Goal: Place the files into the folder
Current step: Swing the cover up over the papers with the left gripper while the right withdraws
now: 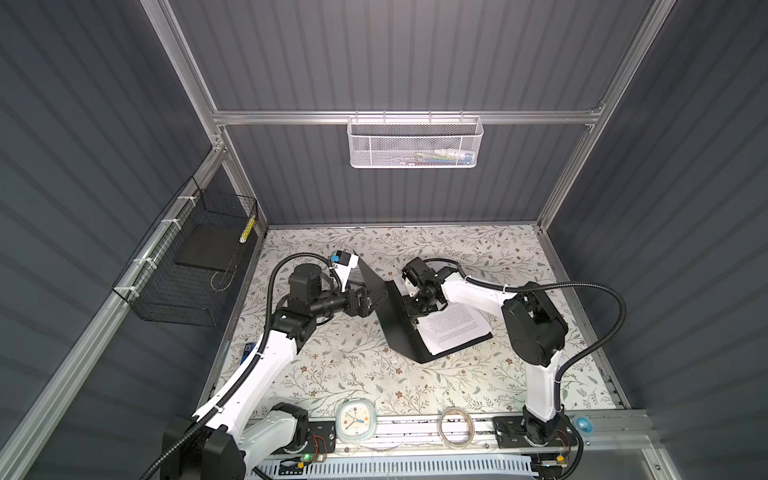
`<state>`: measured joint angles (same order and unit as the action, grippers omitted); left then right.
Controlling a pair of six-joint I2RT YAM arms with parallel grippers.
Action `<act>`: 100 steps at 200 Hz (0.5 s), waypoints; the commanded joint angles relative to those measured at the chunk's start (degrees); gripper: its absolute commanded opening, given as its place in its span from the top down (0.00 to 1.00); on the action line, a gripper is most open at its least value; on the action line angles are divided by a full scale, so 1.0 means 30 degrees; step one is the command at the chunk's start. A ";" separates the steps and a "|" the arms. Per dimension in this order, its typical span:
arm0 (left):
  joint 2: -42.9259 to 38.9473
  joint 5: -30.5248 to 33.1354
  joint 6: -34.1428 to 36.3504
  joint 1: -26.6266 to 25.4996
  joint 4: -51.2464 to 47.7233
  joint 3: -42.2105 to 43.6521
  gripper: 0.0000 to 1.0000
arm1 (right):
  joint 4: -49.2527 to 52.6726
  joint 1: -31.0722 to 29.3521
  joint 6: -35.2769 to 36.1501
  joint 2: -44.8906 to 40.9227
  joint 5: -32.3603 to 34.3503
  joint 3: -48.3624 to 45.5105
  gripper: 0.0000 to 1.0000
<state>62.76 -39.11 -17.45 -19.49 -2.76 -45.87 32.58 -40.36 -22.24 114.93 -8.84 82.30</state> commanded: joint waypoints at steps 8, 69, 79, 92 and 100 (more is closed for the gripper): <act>0.0509 -0.0877 0.0699 -0.0206 -0.0451 -0.1010 0.01 | 0.0405 0.0020 0.0423 -0.0981 0.0896 0.0511 0.68; 0.1182 -0.0712 0.0862 -0.0557 -0.0894 -0.2239 0.01 | -0.0558 0.2147 0.1265 -0.4399 0.0313 -0.1262 0.54; 0.1382 -0.0652 0.0881 -0.0753 -0.0839 -0.2425 0.01 | -0.1332 0.2778 0.1066 -0.5507 -0.0167 -0.2410 0.53; 0.1737 -0.0378 0.0905 -0.1128 -0.0785 -0.2678 0.01 | -0.2398 0.3868 0.0762 -0.6897 -0.0842 -0.4089 0.52; 0.2010 -0.0206 0.0939 -0.1407 -0.0723 -0.2829 0.01 | -0.3021 0.4501 0.0584 -0.7723 -0.1212 -0.5134 0.51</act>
<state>67.02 -39.64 -16.14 -21.82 -4.32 -51.86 27.97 -31.22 -19.29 97.14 -8.91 74.15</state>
